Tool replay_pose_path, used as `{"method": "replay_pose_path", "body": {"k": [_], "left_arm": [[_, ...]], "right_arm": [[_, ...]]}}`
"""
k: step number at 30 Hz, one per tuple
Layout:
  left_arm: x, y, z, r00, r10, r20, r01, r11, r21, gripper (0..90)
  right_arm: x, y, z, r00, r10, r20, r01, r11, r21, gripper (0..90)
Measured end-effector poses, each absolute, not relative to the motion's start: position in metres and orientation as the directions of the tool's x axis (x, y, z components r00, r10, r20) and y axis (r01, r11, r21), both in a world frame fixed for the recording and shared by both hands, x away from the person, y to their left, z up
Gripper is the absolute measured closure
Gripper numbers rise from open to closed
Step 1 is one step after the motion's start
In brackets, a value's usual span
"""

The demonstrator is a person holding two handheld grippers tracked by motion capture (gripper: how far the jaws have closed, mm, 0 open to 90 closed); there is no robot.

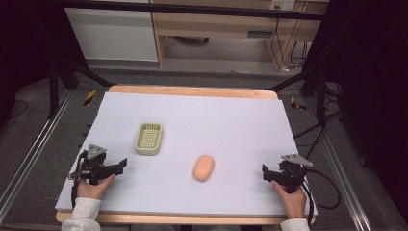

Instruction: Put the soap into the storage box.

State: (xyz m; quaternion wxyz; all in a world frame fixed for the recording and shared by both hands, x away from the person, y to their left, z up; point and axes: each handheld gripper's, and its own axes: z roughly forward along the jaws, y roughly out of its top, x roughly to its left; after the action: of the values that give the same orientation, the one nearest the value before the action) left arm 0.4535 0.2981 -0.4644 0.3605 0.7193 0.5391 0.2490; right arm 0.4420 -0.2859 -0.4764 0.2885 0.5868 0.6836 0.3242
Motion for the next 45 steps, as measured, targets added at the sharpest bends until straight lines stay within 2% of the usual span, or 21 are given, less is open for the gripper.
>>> {"method": "replay_pose_path", "body": {"k": [7, 17, 35, 45], "left_arm": [[0.446, 0.283, -0.454, 0.316, 0.947, -0.052, 0.569, -0.146, 0.809, 19.9], [0.439, 0.254, -0.443, 0.373, 0.927, -0.031, 0.555, -0.197, 0.808, 23.1], [0.433, 0.216, -0.430, 0.454, 0.889, -0.057, 0.529, -0.217, 0.820, 23.4], [0.434, 0.195, -0.418, 0.500, 0.864, -0.058, 0.516, -0.243, 0.821, 24.0]], "right_arm": [[0.438, -0.287, -0.475, -0.162, 0.987, 0.009, 0.602, 0.092, 0.793, 3.8], [0.434, -0.281, -0.472, -0.204, 0.979, 0.007, 0.595, 0.118, 0.795, 4.3], [0.434, -0.277, -0.471, -0.200, 0.979, -0.031, 0.603, 0.148, 0.784, 5.1], [0.433, -0.276, -0.471, -0.207, 0.978, -0.019, 0.603, 0.143, 0.785, 5.1]]}}
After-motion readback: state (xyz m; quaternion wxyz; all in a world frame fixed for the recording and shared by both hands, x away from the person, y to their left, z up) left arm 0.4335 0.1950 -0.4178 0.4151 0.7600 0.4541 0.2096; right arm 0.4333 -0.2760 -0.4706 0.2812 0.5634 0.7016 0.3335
